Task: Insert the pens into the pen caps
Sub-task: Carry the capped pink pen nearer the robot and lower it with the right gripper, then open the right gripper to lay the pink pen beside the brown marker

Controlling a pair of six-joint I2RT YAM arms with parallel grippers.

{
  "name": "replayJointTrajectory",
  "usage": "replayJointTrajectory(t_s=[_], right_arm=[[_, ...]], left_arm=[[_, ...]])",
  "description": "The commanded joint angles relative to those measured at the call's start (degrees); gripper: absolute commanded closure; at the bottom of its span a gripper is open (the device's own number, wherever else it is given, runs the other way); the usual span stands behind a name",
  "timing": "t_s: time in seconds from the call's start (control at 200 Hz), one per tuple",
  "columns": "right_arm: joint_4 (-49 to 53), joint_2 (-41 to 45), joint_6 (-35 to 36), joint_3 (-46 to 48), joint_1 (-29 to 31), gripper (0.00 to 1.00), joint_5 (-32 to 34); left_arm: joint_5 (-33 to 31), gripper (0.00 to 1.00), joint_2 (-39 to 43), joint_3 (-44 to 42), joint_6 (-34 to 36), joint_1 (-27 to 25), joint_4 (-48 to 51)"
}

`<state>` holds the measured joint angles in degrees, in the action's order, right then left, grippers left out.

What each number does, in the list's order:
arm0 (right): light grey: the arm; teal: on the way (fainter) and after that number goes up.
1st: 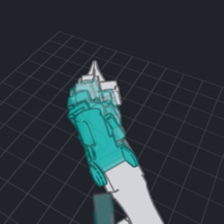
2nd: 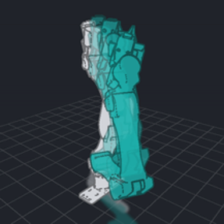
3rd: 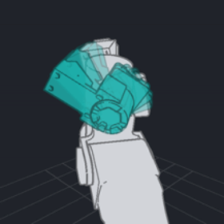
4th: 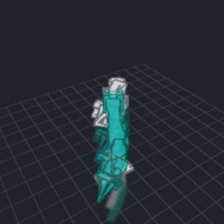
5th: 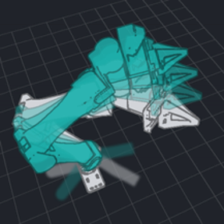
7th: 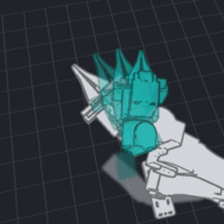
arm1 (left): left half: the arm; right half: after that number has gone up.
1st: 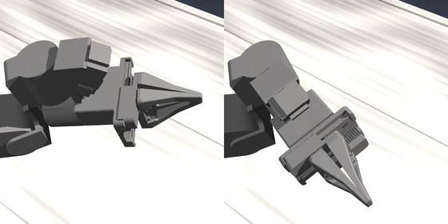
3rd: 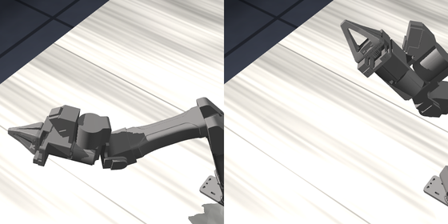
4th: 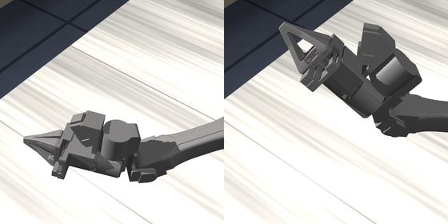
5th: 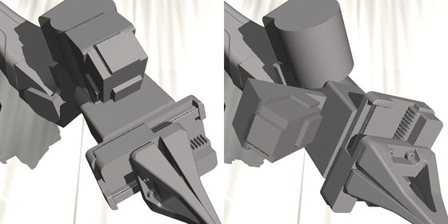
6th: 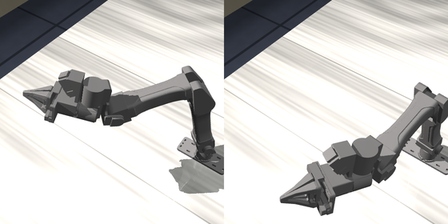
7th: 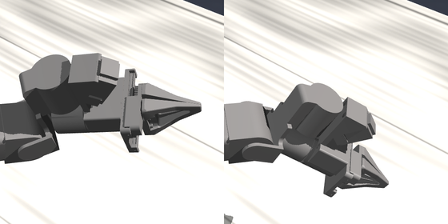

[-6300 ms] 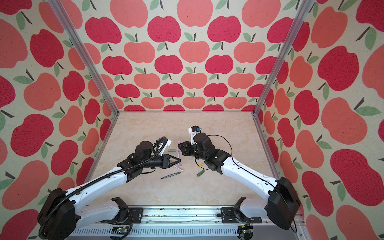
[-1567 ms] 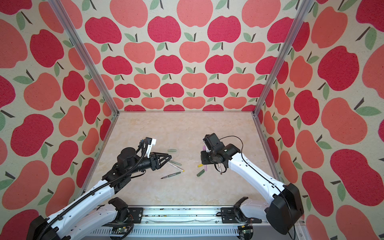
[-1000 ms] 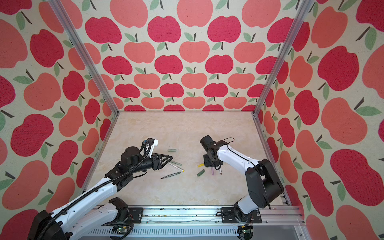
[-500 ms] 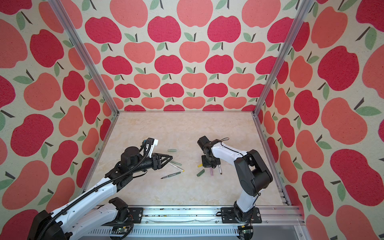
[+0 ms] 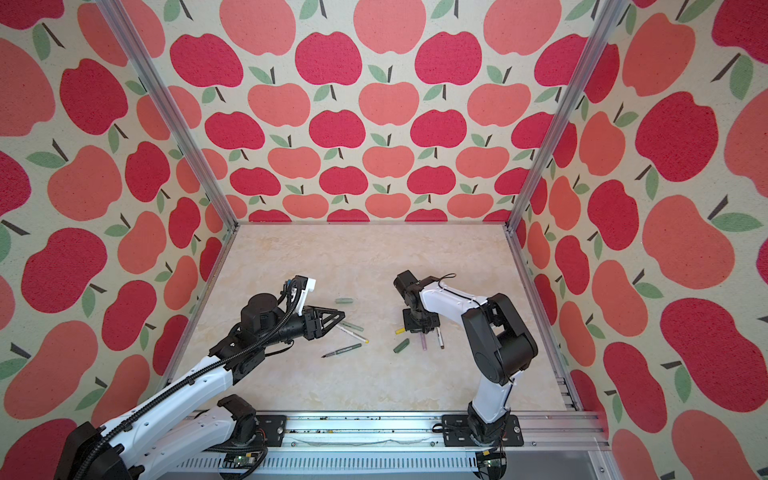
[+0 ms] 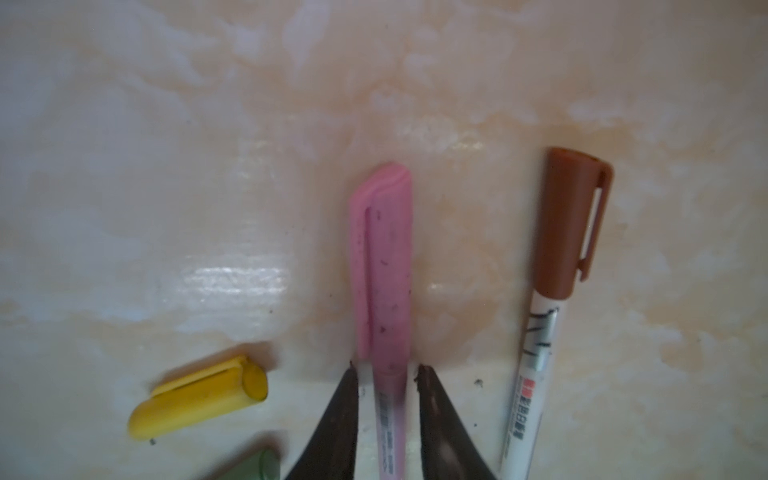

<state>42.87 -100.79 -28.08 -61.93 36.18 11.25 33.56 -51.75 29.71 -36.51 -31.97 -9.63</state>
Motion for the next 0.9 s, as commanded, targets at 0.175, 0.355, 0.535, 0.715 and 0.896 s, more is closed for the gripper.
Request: replayJointTrajectory(t_s=[0.175,0.355,0.535,0.715,0.896], right_arm=[[-0.3,-0.6,0.5,-1.1,-0.8,0.70,1.5],[-0.7,-0.6,0.2,-1.0,-1.0,0.74,1.6],[-0.9,-0.5,0.1,-1.0,-1.2,0.83,1.5],[-0.9,-0.4,0.2,-0.8,-1.3,0.87,1.8],[-0.9,0.0,0.4,-0.3,-1.8,0.91,2.4]], left_arm=[[-0.6,0.44,1.1,-0.4,0.3,0.0,-0.8],[-0.7,0.44,1.3,-0.4,0.2,0.0,-0.6],[-0.9,0.44,1.7,-0.3,0.3,0.0,-0.1],[-0.9,0.44,1.6,-0.2,0.3,0.0,-0.1],[-0.9,0.44,1.7,-0.1,0.3,-0.1,0.0]])
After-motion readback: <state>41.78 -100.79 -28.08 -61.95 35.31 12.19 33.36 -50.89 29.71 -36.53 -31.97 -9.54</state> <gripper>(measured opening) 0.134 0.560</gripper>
